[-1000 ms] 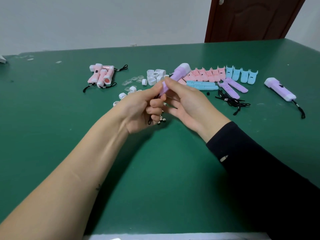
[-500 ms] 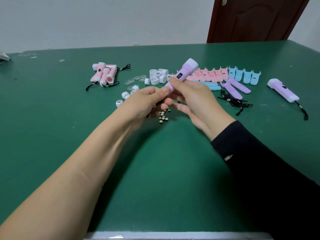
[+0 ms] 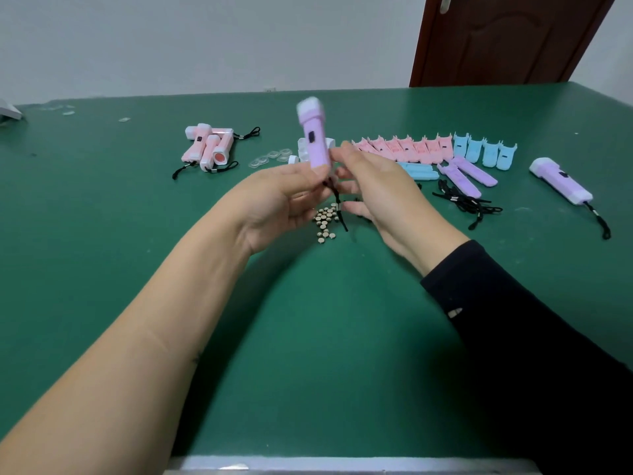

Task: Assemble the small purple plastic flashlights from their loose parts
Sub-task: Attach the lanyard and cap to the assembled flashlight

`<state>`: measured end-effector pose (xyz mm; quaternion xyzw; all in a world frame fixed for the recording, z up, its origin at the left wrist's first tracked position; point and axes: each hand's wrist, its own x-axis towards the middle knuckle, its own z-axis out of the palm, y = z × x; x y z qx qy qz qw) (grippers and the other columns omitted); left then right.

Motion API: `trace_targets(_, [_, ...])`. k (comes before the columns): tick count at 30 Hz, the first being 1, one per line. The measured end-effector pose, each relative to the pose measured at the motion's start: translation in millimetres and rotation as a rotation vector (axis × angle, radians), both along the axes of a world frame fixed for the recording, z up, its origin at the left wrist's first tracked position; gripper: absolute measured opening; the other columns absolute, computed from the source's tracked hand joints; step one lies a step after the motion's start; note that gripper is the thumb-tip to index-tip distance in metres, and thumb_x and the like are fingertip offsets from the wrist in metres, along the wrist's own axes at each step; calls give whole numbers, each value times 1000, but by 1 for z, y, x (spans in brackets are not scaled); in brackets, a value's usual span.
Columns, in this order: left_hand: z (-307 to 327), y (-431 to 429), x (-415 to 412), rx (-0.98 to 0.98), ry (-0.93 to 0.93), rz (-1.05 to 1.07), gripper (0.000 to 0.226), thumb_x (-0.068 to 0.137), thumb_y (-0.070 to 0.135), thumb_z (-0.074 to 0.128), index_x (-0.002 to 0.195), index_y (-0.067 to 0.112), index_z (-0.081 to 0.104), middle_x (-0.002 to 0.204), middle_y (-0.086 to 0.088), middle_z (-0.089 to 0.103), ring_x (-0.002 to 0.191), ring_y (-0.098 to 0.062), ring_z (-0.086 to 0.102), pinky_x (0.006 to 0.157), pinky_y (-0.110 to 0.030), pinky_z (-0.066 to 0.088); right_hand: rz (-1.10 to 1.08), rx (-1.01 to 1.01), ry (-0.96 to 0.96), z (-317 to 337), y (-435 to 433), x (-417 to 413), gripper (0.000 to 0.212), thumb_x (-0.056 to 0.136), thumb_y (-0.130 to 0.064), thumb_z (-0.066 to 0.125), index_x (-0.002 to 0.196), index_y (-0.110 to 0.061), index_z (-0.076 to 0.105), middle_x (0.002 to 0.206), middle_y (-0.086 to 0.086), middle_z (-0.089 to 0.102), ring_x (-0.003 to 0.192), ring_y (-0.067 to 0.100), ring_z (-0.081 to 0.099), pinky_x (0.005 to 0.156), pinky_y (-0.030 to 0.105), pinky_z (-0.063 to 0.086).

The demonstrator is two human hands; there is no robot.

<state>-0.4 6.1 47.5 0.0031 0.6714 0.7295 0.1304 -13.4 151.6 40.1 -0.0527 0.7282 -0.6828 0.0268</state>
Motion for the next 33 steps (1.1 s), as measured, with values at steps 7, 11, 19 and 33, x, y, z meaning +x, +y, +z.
trace_targets(7, [3,-15,-7,153,-90,154,5,91,27,62,87,25,61,65,15,64,65,2,59,72,-22,40,118,95,9,-3,-5,7,10,96,-29,56,94,-24,64,82,-8,72,62,2,62,58,17,49])
trace_targets(11, [2,-17,-9,195,-100,204,5,89,27,66,86,25,62,68,13,65,65,0,59,75,-23,40,76,103,72,-6,-7,8,9,91,-17,63,84,-19,67,67,-8,69,50,1,53,51,14,42])
trace_targets(19, [-2,-12,-11,333,-108,340,8,89,24,69,83,23,63,69,12,67,64,0,61,66,-18,42,-125,232,273,-7,-9,7,7,81,-17,76,79,-21,69,65,-11,65,51,-7,52,54,7,38])
trace_targets(33, [0,-13,-10,372,-97,380,14,89,24,69,77,23,62,68,11,67,63,-1,61,65,-18,43,-132,86,226,-5,-2,6,23,78,-4,75,83,-24,66,71,-8,57,64,7,49,64,13,47])
